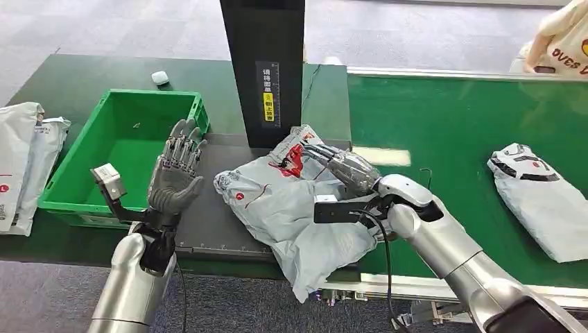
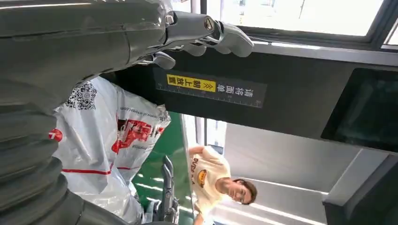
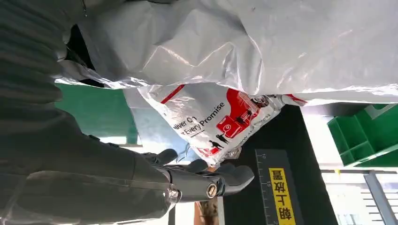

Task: Moved the parcel from conveyor to table for the left to box.

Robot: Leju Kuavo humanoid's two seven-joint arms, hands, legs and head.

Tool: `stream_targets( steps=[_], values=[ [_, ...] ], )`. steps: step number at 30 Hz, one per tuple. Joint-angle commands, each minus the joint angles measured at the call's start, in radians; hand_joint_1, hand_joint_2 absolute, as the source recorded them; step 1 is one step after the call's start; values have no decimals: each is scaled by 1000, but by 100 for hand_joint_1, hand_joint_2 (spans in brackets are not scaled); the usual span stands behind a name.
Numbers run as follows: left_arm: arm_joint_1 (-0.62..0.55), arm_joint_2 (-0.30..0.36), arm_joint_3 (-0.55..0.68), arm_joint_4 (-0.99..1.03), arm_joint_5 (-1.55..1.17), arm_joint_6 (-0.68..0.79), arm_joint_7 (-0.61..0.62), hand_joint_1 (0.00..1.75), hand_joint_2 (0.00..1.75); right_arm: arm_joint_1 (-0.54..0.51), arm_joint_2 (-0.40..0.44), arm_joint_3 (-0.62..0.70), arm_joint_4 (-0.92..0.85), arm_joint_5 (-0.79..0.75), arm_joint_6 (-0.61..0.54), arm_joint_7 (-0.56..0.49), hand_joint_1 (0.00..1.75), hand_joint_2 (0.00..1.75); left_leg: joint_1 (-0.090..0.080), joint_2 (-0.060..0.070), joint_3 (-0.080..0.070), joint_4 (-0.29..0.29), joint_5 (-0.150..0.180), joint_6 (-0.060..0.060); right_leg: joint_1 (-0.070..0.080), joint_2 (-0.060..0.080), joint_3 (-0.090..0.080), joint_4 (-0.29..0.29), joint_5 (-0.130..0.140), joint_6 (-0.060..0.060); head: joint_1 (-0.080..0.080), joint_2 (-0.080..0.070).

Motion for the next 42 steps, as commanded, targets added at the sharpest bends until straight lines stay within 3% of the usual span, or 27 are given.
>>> stream_targets(
  steps=[1, 42],
  values=[
    [-22, 17, -19, 17, -1, 0, 1, 0, 175, -22, -11, 23, 3, 2, 1, -1, 0, 175, 0, 0, 3, -1, -1, 0, 0, 0, 2, -1, -1, -1, 0, 0],
    [-22, 17, -19, 17, -1, 0, 1, 0, 175, -22, -11, 23, 3, 2, 1, -1, 0, 175, 0, 1, 4, -1, -1, 0, 0, 0, 4, -1, -1, -1, 0, 0]
  ],
)
